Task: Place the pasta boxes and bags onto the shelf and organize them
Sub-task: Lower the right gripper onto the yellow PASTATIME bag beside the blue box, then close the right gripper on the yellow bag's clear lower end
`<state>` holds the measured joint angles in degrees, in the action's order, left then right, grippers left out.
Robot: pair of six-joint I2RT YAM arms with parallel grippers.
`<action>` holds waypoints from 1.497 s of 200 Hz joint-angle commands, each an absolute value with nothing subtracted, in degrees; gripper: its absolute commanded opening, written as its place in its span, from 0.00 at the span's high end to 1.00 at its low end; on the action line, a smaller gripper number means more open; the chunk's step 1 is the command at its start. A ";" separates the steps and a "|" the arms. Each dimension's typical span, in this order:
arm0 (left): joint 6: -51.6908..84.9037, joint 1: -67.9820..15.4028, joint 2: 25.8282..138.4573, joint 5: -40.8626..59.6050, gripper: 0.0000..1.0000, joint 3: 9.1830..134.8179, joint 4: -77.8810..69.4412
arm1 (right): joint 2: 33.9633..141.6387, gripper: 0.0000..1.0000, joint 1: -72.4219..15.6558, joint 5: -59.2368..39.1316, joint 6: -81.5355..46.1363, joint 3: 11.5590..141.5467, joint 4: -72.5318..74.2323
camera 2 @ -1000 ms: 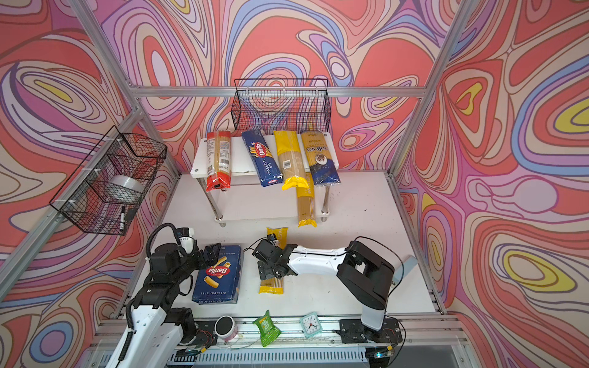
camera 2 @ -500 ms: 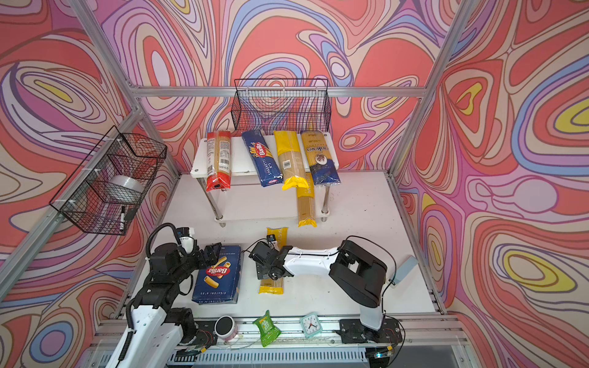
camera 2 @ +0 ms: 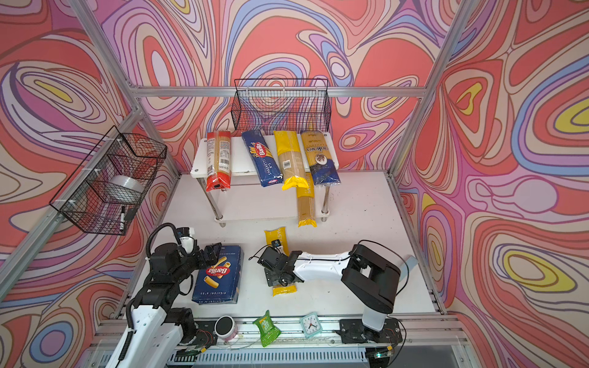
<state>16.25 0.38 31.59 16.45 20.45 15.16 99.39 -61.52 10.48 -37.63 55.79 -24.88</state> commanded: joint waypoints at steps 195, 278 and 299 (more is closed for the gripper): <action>15.60 0.52 31.56 16.34 0.00 19.85 13.96 | 106.50 0.23 -61.58 12.58 -39.81 58.56 -32.69; 15.64 0.53 31.29 16.35 0.00 19.76 13.93 | 105.40 0.47 -61.58 13.53 -39.75 58.62 -31.72; 15.62 0.49 31.46 16.35 0.00 19.86 13.97 | 104.15 0.56 -61.52 13.30 -39.83 58.56 -30.12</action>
<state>16.25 0.38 31.27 16.43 20.14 15.16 103.94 -61.58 14.17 -40.03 60.97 -27.90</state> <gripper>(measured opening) 0.999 0.538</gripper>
